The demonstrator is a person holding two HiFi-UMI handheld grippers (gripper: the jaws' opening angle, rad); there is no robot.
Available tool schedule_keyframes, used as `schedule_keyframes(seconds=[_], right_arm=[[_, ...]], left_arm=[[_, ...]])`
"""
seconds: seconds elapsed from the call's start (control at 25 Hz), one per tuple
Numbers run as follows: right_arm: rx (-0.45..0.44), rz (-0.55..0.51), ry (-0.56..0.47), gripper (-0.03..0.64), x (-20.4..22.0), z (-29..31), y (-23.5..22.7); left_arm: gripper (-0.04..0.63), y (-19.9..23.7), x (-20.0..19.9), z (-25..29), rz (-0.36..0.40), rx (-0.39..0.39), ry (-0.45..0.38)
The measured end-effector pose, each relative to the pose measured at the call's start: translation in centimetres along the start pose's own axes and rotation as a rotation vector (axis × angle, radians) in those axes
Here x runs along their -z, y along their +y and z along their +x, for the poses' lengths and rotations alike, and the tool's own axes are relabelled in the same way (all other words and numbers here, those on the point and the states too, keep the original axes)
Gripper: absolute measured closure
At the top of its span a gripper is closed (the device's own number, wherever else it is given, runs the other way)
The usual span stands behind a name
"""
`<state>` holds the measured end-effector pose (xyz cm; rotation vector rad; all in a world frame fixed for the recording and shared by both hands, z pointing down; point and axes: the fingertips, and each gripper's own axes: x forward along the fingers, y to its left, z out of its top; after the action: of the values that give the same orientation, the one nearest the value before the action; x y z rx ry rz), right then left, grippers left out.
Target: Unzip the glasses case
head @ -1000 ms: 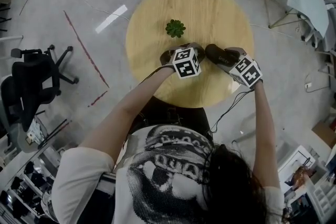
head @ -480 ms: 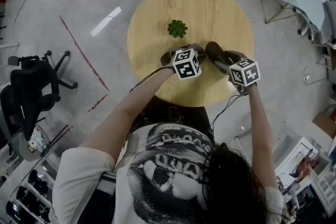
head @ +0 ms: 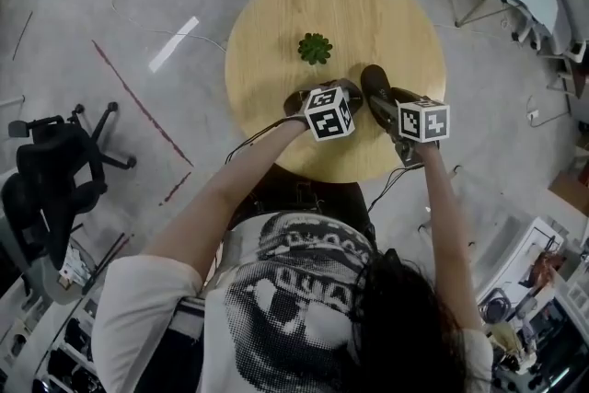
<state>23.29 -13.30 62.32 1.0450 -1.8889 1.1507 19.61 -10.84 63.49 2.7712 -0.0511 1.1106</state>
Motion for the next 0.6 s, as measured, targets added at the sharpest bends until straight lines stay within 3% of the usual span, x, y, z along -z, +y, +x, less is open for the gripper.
schedule_keyframes(seconds=[0.32, 0.6], right_arm=[[0.068, 0.206, -0.039, 0.341, -0.2, 0.3, 0.5], [0.066, 0.481, -0.109, 0.342, -0.2, 0.7, 0.8]], left_arm=[[0.571, -1.7, 0.4, -0.4, 0.035, 0.081, -0.026], [0.571, -2.6, 1.3, -1.5, 0.058, 0.134, -0.049]])
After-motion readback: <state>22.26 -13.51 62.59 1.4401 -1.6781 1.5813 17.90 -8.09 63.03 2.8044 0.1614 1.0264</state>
